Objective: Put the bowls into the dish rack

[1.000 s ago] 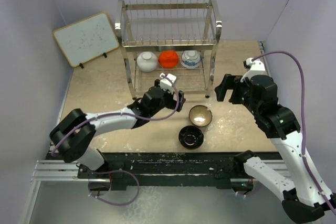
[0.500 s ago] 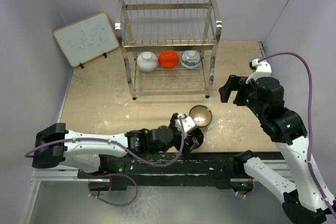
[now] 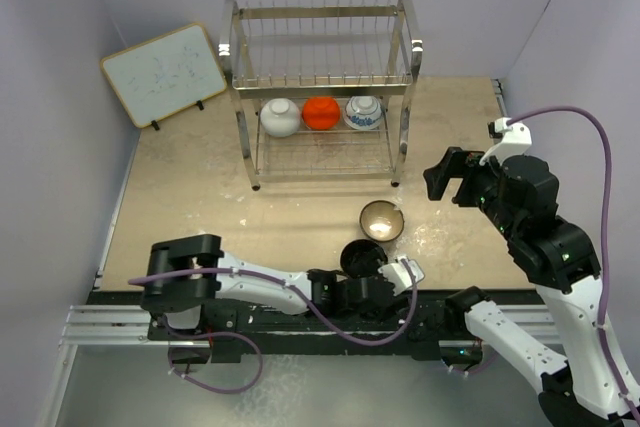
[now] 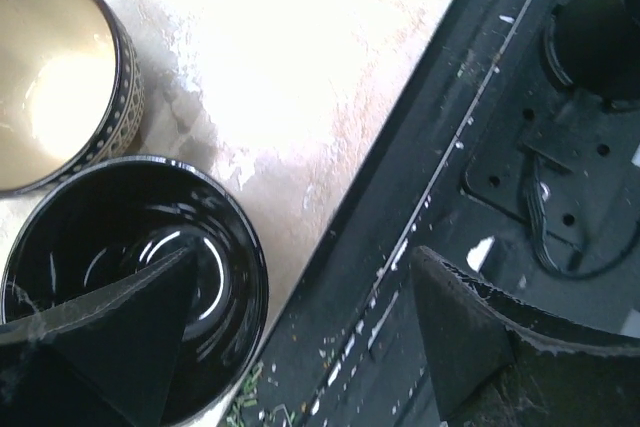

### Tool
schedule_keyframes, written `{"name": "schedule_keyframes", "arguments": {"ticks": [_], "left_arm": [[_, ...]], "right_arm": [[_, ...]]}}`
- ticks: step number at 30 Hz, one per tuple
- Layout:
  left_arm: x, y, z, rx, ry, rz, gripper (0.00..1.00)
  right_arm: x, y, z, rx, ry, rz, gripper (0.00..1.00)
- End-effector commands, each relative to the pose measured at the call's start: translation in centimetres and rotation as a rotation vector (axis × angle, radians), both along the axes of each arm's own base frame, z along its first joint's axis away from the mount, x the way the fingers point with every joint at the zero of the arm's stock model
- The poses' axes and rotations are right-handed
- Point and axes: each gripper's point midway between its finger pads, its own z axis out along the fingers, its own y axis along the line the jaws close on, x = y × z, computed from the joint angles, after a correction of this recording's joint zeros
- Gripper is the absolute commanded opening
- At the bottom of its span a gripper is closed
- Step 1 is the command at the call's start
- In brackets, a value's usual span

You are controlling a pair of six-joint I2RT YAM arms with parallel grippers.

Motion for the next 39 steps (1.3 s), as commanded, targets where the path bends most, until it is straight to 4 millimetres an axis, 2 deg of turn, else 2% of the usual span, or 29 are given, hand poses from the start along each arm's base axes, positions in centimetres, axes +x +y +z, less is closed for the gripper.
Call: {"name": "schedule_keyframes", "arguments": {"ticks": [1, 6, 10, 18, 26, 29, 35, 37, 39], "left_arm": [[1.9, -1.7, 0.8, 0.031, -0.076, 0.082, 0.89], [3.8, -1.5, -0.4, 0.038, -0.045, 0.159, 0.86], [4.5, -1.2, -0.9, 0.034, -0.028, 0.173, 0.73], [4.0, -0.5, -1.2, 0.024, 0.004, 0.167, 0.51], [3.7, 0.4, -2.4, 0.037, 0.033, 0.186, 0.38], [3.7, 0.3, -2.1, 0.027, 0.033, 0.188, 0.3], [3.3, 0.7, -1.0, 0.01, 0.039, 0.19, 0.06], [3.3, 0.9, -0.8, 0.005, 0.047, 0.193, 0.0], [3.2, 1.2, -0.5, 0.004, 0.057, 0.198, 0.0]], "right_arm": [[-0.1, -0.5, 1.7, 0.015, -0.042, -0.024, 0.98], [0.0, -0.6, 1.4, 0.007, -0.037, -0.027, 0.99], [0.2, -0.5, 1.1, 0.007, -0.033, -0.028, 0.99], [0.4, -0.4, 0.9, 0.014, -0.031, -0.036, 0.99], [0.3, -0.5, 0.7, 0.016, -0.032, -0.039, 0.99], [0.2, -0.6, 0.8, 0.016, -0.035, -0.043, 0.99], [0.1, -0.9, 0.7, 0.011, -0.035, -0.055, 0.99], [0.1, -0.9, 0.7, 0.014, -0.035, -0.055, 0.99], [0.1, -0.9, 0.6, 0.015, -0.035, -0.055, 0.99]]}}
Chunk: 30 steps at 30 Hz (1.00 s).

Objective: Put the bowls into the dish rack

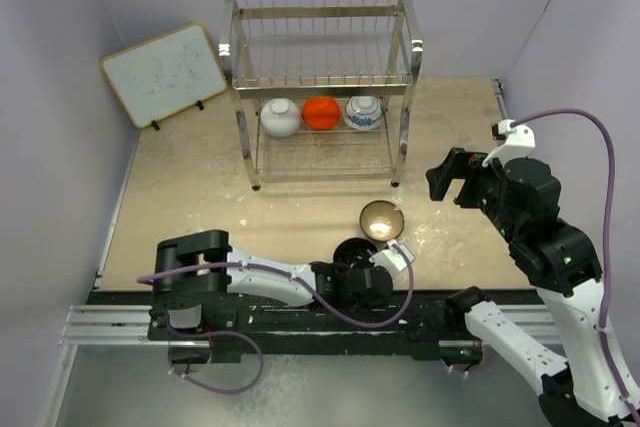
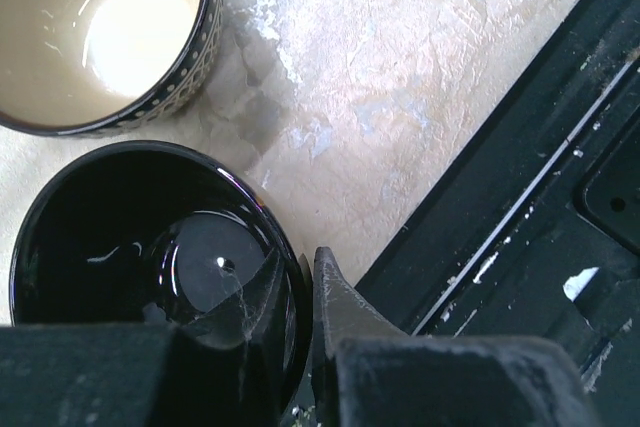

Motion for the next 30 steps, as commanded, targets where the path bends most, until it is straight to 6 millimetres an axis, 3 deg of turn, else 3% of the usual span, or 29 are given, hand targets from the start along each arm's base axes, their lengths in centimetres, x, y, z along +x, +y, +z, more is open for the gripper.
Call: {"name": "schedule_keyframes", "arguments": {"ticks": [1, 8, 17, 20, 24, 30], "left_arm": [[-0.4, -0.1, 2.9, -0.087, 0.024, 0.023, 0.0], [1.5, 1.6, 8.0, -0.244, 0.068, 0.111, 0.0], [7.3, 4.3, 18.2, -0.614, 0.065, 0.143, 0.0], [8.9, 4.9, 20.8, -0.707, 0.049, 0.144, 0.0], [10.7, 5.6, 23.4, -0.859, 0.048, 0.126, 0.0], [13.9, 6.2, 25.4, -1.029, 0.047, 0.098, 0.0]], "right_arm": [[0.2, -0.4, 0.6, 0.016, -0.03, -0.031, 0.99], [0.4, -0.3, 0.8, 0.021, -0.037, -0.029, 0.99], [0.8, 0.3, 1.3, 0.033, -0.047, -0.009, 0.98], [1.1, 0.5, 1.5, 0.032, -0.051, -0.002, 0.98], [1.4, 0.6, 1.7, 0.026, -0.058, 0.002, 0.98], [1.7, 0.9, 2.1, 0.03, -0.066, 0.015, 0.98]]}}
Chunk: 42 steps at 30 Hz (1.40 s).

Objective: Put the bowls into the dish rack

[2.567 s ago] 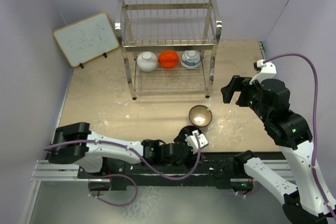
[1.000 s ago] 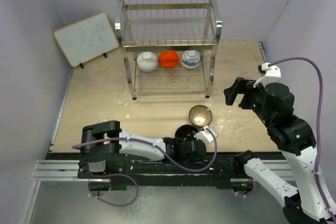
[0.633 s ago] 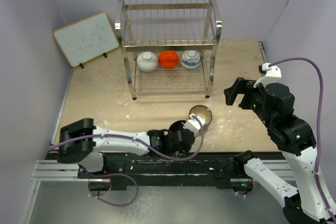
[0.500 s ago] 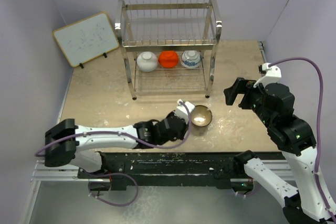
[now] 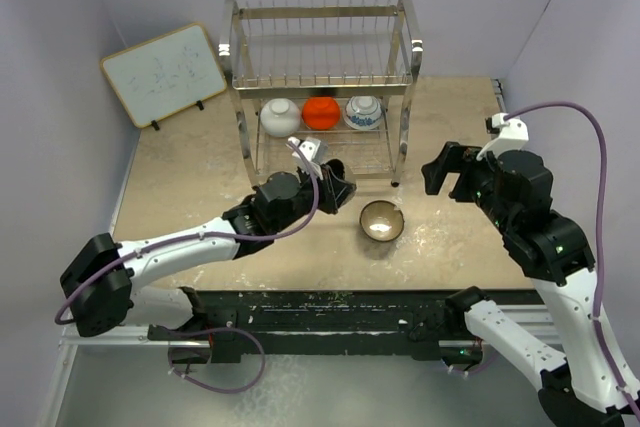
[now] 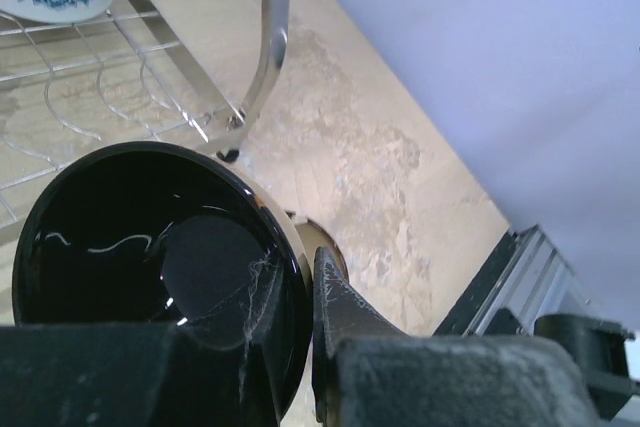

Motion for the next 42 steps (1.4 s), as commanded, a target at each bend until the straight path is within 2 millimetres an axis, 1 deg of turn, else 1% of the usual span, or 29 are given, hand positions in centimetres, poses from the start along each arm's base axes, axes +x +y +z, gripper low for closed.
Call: {"name": "schedule_keyframes", "arguments": {"ticks": [1, 3, 5, 10, 11, 14, 19, 23, 27, 30, 31, 35, 38, 39, 42], "left_arm": [[1.6, -0.9, 7.8, -0.33, -0.115, -0.073, 0.0], [2.5, -0.9, 8.6, -0.393, -0.122, -0.091, 0.0], [3.4, -0.9, 8.9, -0.431, -0.126, -0.102, 0.0], [6.0, -1.1, 8.9, -0.489, -0.107, -0.127, 0.0], [6.8, -1.1, 8.6, -0.492, -0.099, -0.128, 0.0], [8.7, -1.3, 8.4, -0.502, -0.098, -0.13, 0.0], [12.0, -1.5, 8.9, -0.525, -0.101, -0.131, 0.0], [14.3, -1.8, 7.7, -0.589, -0.057, -0.141, 0.0], [16.2, -2.2, 5.5, -0.657, -0.001, -0.154, 0.0], [17.0, -2.6, 3.9, -0.667, 0.027, -0.151, 0.0], [17.0, -2.7, 3.8, -0.667, 0.029, -0.149, 0.0], [17.2, -2.5, 3.6, -0.667, 0.019, -0.14, 0.0], [17.5, -2.8, 3.7, -0.672, 0.012, -0.153, 0.0], [17.6, -2.9, 4.0, -0.684, 0.005, -0.16, 0.0], [18.2, -2.8, 4.2, -0.726, 0.007, -0.162, 0.0]], "right_arm": [[0.6, 0.4, 2.3, 0.027, -0.074, 0.014, 0.98], [0.7, 0.5, 2.2, 0.028, -0.075, 0.018, 0.98], [0.8, 0.6, 2.2, 0.026, -0.077, 0.02, 0.98], [1.0, 0.7, 2.4, 0.031, -0.085, 0.022, 0.99], [1.0, 0.7, 2.4, 0.031, -0.085, 0.022, 0.99], [1.2, 0.8, 2.2, 0.027, -0.082, 0.023, 0.99], [1.3, 0.9, 2.3, 0.03, -0.083, 0.025, 0.99], [1.5, 0.9, 2.0, 0.026, -0.076, 0.026, 0.99], [1.5, 0.8, 1.9, 0.016, -0.076, 0.021, 0.99], [1.5, 0.4, 2.0, 0.001, -0.077, 0.008, 0.99], [1.4, 0.3, 2.0, -0.003, -0.079, 0.007, 0.99], [1.4, 0.4, 1.8, -0.007, -0.074, 0.011, 0.99], [1.5, 0.5, 1.5, -0.006, -0.069, 0.014, 0.99], [1.6, 0.5, 1.4, -0.005, -0.069, 0.014, 0.99], [1.8, 0.7, 1.2, -0.004, -0.063, 0.018, 0.99]]}}
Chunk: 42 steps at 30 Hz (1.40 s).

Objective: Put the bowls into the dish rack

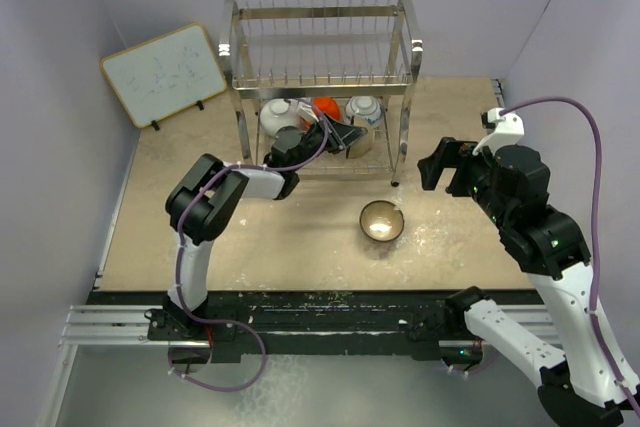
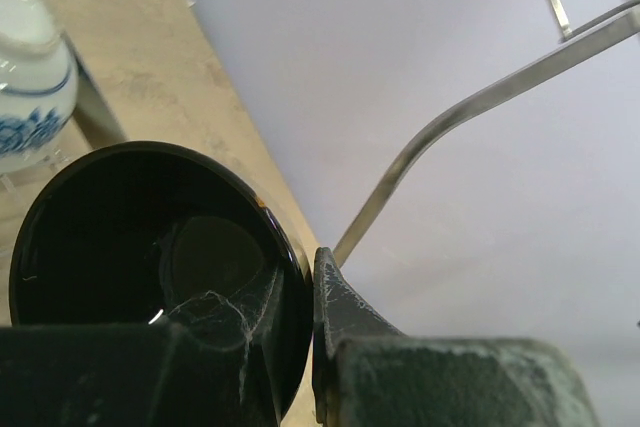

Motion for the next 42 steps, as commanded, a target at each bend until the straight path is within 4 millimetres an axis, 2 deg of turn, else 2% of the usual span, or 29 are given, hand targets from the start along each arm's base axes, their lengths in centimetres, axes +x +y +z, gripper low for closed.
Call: {"name": "schedule_keyframes", "arguments": {"ticks": [1, 10, 17, 22, 24, 29, 32, 38, 42], "left_arm": [[0.5, 0.3, 8.2, -0.213, -0.198, -0.013, 0.0], [3.2, 0.2, 7.9, -0.317, -0.151, 0.009, 0.0], [4.8, 0.5, 6.3, -0.379, -0.119, 0.039, 0.0], [5.1, 0.9, 4.2, -0.353, -0.078, 0.073, 0.0], [5.2, 1.4, 3.3, -0.341, -0.062, 0.103, 0.06], [5.5, 2.4, 1.1, -0.328, -0.021, 0.139, 0.11], [5.6, 3.2, -0.2, -0.314, 0.005, 0.171, 0.2], [5.6, 5.1, -2.3, -0.306, 0.045, 0.217, 0.48], [5.5, 6.1, -3.0, -0.291, 0.065, 0.242, 0.53]], "right_arm": [[0.8, 0.0, 0.6, -0.004, -0.037, -0.008, 0.99], [1.1, 0.0, 0.9, -0.009, -0.039, -0.007, 0.99], [1.1, 0.0, 0.6, -0.016, -0.032, -0.007, 0.99], [1.0, -0.1, 0.3, -0.02, -0.027, -0.009, 0.99], [1.0, 0.0, 0.1, -0.021, -0.02, -0.007, 0.99], [0.9, 0.0, -0.3, -0.02, -0.014, -0.006, 0.99], [0.9, -0.1, -0.3, -0.023, -0.012, -0.008, 0.99], [0.9, -0.1, -0.7, -0.03, -0.003, -0.009, 0.99], [0.9, -0.1, -0.9, -0.032, 0.003, -0.011, 0.99]]}}
